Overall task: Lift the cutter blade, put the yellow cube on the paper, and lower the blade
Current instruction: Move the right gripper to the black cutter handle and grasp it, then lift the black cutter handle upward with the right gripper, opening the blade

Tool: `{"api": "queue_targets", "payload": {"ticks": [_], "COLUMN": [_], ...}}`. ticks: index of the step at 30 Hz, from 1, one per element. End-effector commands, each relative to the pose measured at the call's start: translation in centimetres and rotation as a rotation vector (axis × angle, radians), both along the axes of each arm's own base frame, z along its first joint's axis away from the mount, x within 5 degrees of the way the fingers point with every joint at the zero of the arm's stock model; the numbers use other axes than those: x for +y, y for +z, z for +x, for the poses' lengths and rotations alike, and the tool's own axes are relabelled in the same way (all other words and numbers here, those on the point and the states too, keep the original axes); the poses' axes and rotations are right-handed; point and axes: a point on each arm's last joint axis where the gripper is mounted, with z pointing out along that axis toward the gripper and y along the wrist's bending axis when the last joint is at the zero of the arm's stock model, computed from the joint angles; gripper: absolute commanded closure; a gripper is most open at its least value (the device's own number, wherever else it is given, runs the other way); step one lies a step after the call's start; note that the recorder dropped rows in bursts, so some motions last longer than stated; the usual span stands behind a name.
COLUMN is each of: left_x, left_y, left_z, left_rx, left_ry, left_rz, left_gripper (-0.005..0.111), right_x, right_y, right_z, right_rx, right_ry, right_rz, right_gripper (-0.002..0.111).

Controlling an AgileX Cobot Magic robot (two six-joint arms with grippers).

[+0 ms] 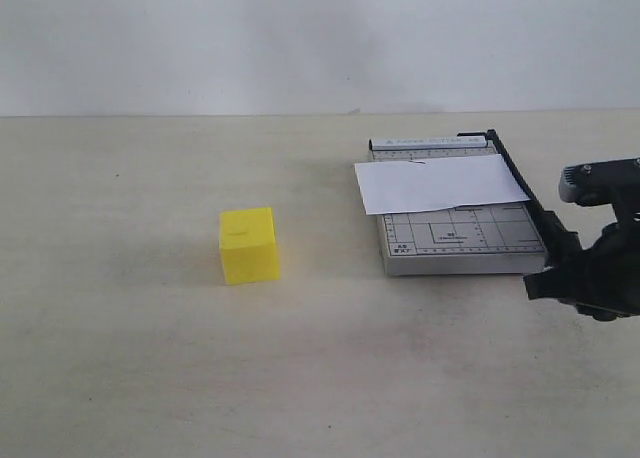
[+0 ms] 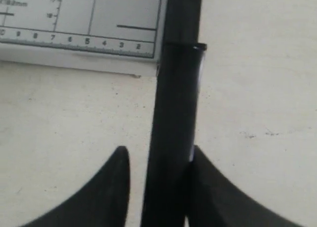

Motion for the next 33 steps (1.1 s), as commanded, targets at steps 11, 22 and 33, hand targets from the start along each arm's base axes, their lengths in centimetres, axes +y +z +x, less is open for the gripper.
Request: {"api": "queue_targets", "payload": {"ticks": [11,22,33], "left_x": [0.0,0.0,0.0], "left_y": [0.1,0.1,0.1], "left_z": [0.0,0.0,0.0], "left_rx": [-0.013,-0.013,-0.013], "left_ry": [-0.004,-0.004,-0.004], "left_rz": [-0.011,-0.011,-0.011], "left_gripper": [0.102,0.102,0.102], "right_x": [0.0,-0.1,-0.2], "right_y": [2.0,8.0,10.6], "right_z": [0.2,-0.3,-0.3], "right_rx": [-0.114,-0.453,-0.655], "right_ry": [-0.003,-0.002,0.01], "right_rz": [0.013,0.047,0.048], "right_gripper": [0.108,0.108,0.108]}}
